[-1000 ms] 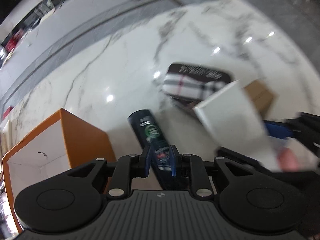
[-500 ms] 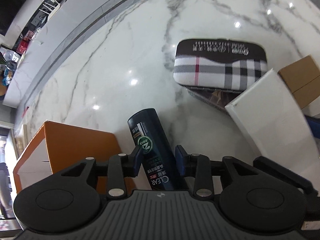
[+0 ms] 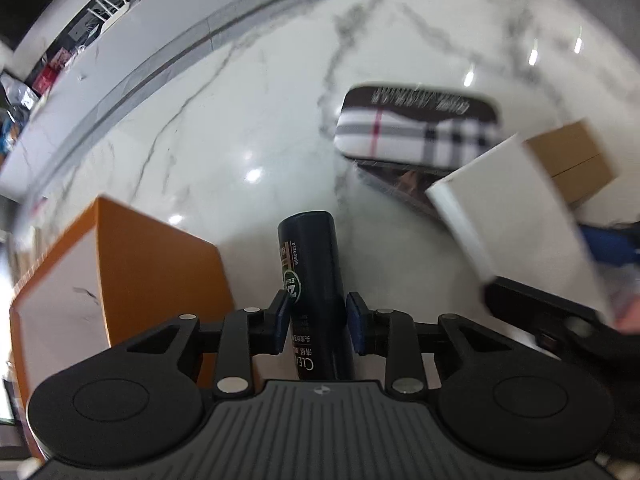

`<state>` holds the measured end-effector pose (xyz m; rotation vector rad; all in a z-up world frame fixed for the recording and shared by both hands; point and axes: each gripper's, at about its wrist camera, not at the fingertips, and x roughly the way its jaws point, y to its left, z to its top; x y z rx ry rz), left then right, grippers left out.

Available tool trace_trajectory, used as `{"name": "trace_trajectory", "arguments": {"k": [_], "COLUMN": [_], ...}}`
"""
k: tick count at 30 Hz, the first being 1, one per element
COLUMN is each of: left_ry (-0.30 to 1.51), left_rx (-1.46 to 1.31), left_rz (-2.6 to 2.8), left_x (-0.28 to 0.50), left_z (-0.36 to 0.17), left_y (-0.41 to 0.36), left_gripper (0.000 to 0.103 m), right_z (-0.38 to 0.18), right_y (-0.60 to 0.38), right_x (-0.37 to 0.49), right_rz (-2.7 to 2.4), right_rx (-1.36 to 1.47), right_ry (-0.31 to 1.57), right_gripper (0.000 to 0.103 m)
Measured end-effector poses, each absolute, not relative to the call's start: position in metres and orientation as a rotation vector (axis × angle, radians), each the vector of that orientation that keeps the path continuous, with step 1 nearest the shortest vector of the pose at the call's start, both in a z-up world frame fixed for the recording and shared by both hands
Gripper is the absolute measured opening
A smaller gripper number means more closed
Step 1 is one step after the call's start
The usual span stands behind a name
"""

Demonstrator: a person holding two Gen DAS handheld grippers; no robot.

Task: Organize rigid objects
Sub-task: 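Grasp the black Clear shampoo bottle with the left gripper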

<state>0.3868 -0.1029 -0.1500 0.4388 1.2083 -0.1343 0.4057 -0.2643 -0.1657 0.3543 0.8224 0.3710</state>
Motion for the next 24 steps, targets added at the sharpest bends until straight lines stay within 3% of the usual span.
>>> {"name": "trace_trajectory", "arguments": {"k": [13, 24], "left_ry": [0.975, 0.798], "left_rx": [0.165, 0.012], "left_rz": [-0.179, -0.226], "left_x": [0.317, 0.264], "left_z": [-0.091, -0.027], "left_y": [-0.073, -0.017], "left_gripper": [0.03, 0.029], "right_z": [-0.15, -0.08], "right_y": [-0.268, -0.232], "right_x": [0.379, 0.344], "right_rz": [0.355, 0.365], "right_rx": [0.367, 0.275], "right_ry": [0.78, 0.669], "right_gripper": [0.062, 0.062]}}
